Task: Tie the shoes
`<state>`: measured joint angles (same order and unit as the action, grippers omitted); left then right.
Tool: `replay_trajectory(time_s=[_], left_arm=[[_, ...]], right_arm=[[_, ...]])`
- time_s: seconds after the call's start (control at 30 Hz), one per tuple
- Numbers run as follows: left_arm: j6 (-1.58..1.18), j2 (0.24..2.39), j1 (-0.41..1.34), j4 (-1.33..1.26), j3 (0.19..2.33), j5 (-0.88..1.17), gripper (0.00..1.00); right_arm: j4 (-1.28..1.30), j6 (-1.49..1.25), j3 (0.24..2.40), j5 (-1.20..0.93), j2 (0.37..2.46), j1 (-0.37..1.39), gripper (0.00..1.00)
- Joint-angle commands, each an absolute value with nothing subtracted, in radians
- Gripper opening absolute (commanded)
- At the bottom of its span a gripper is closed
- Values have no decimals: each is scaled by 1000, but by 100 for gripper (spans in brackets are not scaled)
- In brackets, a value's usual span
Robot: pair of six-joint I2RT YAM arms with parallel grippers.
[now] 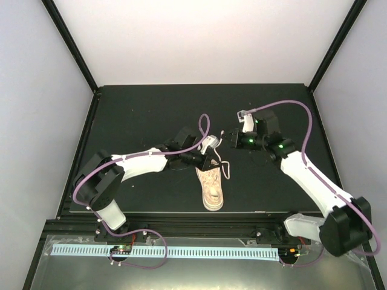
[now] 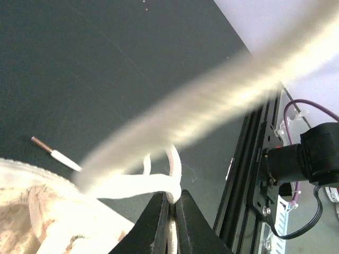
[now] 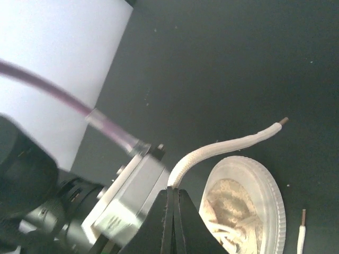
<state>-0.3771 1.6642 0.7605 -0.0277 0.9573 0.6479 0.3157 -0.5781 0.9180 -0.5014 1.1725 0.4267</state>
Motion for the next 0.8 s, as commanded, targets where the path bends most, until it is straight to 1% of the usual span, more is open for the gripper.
replay_trajectory(time_s=[0.0, 0.03, 0.07, 0.1, 0.2, 0.27, 0.33, 0.4, 0.47, 0.57, 0.67, 0.77], left_arm=[[-391, 1609, 757, -99, 892, 623, 2], [-400, 1594, 758, -112, 869, 615, 2], [-411, 1578, 757, -129, 836, 605, 1], [-423, 1565, 756, -146, 813, 593, 2], [-465, 1527, 753, -223, 739, 558, 1], [-487, 1508, 752, -254, 699, 523, 2], [-500, 1494, 749, -266, 676, 509, 2], [-504, 1488, 749, -276, 665, 505, 2], [-506, 1484, 749, -283, 663, 510, 2], [-504, 1483, 749, -294, 672, 524, 1], [-503, 1482, 749, -308, 687, 539, 2], [-502, 1494, 749, -292, 717, 553, 2]], right_arm=[[309, -515, 1009, -456, 1305, 464, 2], [302, -512, 1024, -448, 1339, 476, 2], [291, -511, 1036, -443, 1373, 491, 4], [284, -512, 1048, -438, 1407, 503, 12], [322, -501, 1110, -399, 1498, 531, 51], [372, -489, 1141, -345, 1520, 532, 66], [436, -473, 1158, -239, 1507, 530, 72], [461, -465, 1122, -192, 1468, 513, 74], [462, -462, 1061, -189, 1426, 486, 73], [465, -454, 942, -190, 1371, 473, 66], [396, -448, 783, -259, 1306, 472, 55], [312, -442, 646, -328, 1210, 472, 53]])
